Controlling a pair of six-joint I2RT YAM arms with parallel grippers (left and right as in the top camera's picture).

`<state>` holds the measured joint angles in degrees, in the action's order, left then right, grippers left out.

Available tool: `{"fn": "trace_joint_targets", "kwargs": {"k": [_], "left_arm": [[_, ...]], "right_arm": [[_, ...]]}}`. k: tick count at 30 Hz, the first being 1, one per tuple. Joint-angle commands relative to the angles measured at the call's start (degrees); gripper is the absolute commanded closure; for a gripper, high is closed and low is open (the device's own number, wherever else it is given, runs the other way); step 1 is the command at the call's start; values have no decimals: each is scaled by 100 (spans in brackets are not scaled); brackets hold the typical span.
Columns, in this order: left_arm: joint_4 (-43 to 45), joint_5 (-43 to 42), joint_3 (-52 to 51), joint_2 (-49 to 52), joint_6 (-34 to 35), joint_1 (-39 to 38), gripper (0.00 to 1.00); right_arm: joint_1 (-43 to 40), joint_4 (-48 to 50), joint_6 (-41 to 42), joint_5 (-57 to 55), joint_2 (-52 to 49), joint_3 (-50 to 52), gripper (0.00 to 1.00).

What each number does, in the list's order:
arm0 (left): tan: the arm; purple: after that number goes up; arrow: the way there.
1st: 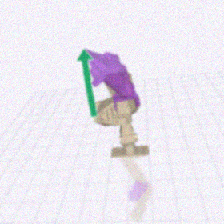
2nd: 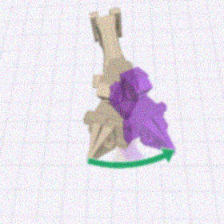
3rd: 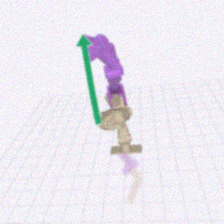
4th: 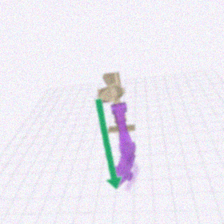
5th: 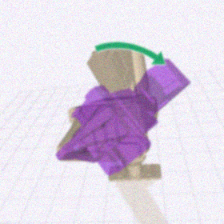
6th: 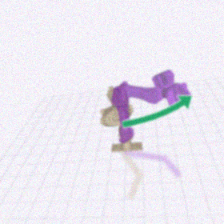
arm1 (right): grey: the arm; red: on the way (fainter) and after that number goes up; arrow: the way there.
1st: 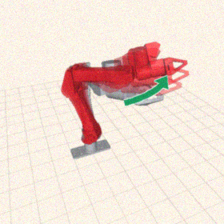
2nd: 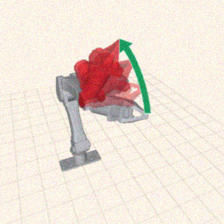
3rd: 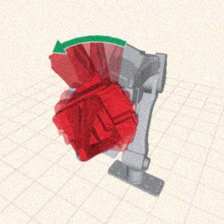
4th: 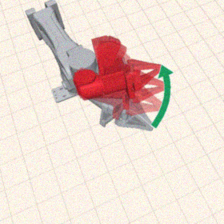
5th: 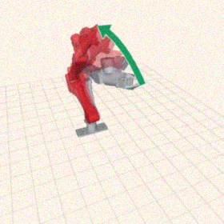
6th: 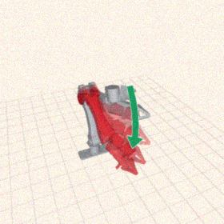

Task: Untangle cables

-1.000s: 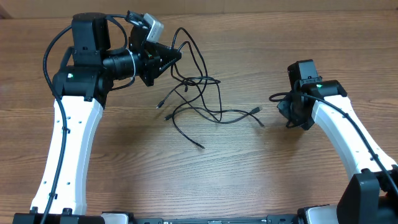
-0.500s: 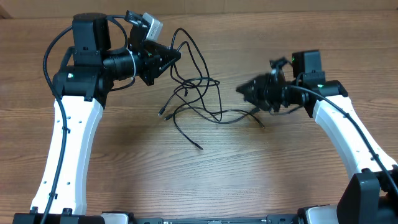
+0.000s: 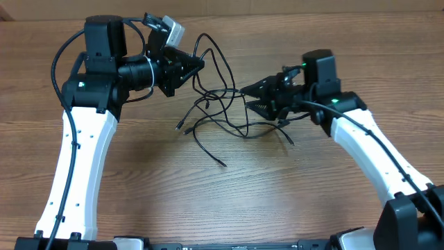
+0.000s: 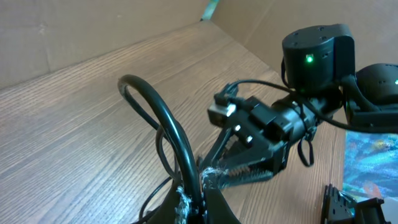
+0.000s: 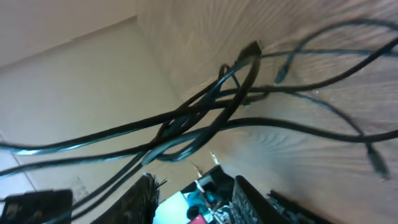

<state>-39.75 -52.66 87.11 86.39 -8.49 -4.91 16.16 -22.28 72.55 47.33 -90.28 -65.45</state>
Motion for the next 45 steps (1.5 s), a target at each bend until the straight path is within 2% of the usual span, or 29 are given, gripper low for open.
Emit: {"fn": "trace_joint_targets", "kwargs": {"k": [1,3,7,18,29,37,43,45], "left_arm": [[-11,-26,35,-44,83,-42,96],[-11,-28,35,-44,83,-42,96],[-13,-28,35,-44,83,-42,96],[-13,-28,35,-44,83,-42,96],[-13,-28,35,-44,81,-42,96],[-13,-28,35,-44,81,-42,96],[-13,-26,35,-44,81,-42,96],[-13,-26,35,-44,79,-42,96]], "right_arm": [[142,157,787,-380,57,-28,69],[146,219,916,-382,57,-28,75],[146,229,992,-428,57,-28,78],[221,238,994,-1281,57,-20,78],[286,293,992,-1244,57,-20,82],[494,295,999,-1528,57,-20,81],[494,221,992,-1534,57,-20,88],[494,122,988,-1534,57,-17,94]]}}
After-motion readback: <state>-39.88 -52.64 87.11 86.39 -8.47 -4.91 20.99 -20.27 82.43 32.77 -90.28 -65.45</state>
